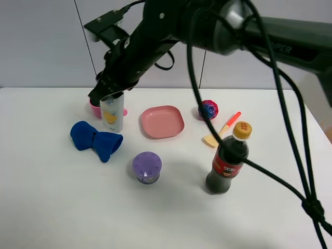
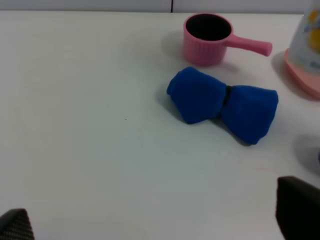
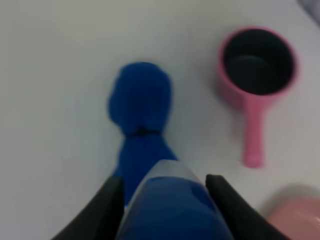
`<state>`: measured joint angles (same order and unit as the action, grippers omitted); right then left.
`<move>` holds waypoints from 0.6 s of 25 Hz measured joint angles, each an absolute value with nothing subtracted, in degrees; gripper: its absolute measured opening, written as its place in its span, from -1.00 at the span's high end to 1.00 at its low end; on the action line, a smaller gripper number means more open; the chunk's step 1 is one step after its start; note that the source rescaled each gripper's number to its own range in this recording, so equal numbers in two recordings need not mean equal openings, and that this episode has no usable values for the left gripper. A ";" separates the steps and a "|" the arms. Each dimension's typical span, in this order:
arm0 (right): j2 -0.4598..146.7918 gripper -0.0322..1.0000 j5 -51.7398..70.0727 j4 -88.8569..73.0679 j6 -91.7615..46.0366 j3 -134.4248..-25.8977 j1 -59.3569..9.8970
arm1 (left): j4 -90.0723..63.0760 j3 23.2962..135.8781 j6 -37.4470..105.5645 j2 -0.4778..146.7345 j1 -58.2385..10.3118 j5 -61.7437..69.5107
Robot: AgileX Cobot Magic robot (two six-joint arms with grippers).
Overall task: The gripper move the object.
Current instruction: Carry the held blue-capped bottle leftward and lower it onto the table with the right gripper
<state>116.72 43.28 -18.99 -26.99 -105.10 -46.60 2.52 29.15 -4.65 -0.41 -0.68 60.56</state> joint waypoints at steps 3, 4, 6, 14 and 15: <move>118.66 0.94 43.40 -18.99 -29.32 -105.78 -50.59 | 2.52 29.15 -4.65 -0.41 -0.68 60.56; 119.32 0.94 43.40 -18.99 -29.93 -105.83 -51.57 | 2.52 29.15 -4.65 -0.41 -0.68 60.56; 120.81 0.94 43.40 -19.00 -30.35 -105.90 -53.63 | 2.52 29.15 -4.65 -0.41 -0.68 60.56; 125.00 0.94 42.39 -19.00 -31.21 -105.92 -56.71 | 2.52 29.15 -4.65 -0.41 -0.68 60.56; 125.69 0.94 42.39 -19.00 -31.21 -105.97 -56.71 | 2.52 29.15 -4.65 -0.41 -0.68 60.56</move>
